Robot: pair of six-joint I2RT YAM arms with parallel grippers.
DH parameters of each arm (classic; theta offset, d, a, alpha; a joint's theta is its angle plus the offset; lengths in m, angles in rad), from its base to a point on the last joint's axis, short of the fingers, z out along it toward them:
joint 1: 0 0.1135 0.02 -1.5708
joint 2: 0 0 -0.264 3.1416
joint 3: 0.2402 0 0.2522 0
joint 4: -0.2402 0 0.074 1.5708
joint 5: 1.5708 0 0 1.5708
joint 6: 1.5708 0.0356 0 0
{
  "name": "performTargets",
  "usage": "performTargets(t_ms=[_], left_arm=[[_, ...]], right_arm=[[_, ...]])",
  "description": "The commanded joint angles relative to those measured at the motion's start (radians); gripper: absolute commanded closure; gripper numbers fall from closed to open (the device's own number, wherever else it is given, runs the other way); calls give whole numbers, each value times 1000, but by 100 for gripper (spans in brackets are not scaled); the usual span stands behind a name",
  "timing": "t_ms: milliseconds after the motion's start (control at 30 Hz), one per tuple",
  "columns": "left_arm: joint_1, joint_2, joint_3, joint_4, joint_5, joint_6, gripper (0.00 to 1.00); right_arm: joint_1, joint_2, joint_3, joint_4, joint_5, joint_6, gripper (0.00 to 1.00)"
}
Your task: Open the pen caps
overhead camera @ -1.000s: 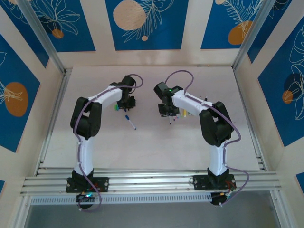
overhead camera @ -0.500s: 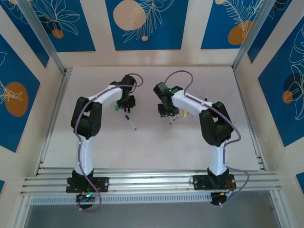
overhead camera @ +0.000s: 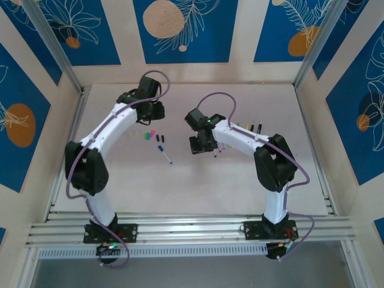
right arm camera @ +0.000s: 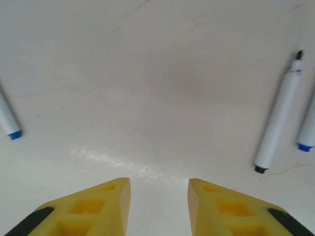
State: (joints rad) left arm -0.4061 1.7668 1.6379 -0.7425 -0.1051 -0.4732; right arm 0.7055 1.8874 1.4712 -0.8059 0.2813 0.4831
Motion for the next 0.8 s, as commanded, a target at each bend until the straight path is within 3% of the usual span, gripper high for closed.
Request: performTargets(t_ms=[0,200,367,567,767], left_arm=[[26,-76,-99,-23,30,-30,71],[89,-261,-296,52,131,-81,69],[99,-391,-359,12,112,-81,67],[133,-496,-482,19,133,-90,66],[166,-569,-672,174,247,-159,62]], right_arm=[[13,11,33,-17,-55,-15,63],[50,81,91,7,-122,-2,61],[75,154,171,-6,-190,7,61],[92,202,229,-7,-183,-13,61],[101,233,281,-5,-137,-27,59]])
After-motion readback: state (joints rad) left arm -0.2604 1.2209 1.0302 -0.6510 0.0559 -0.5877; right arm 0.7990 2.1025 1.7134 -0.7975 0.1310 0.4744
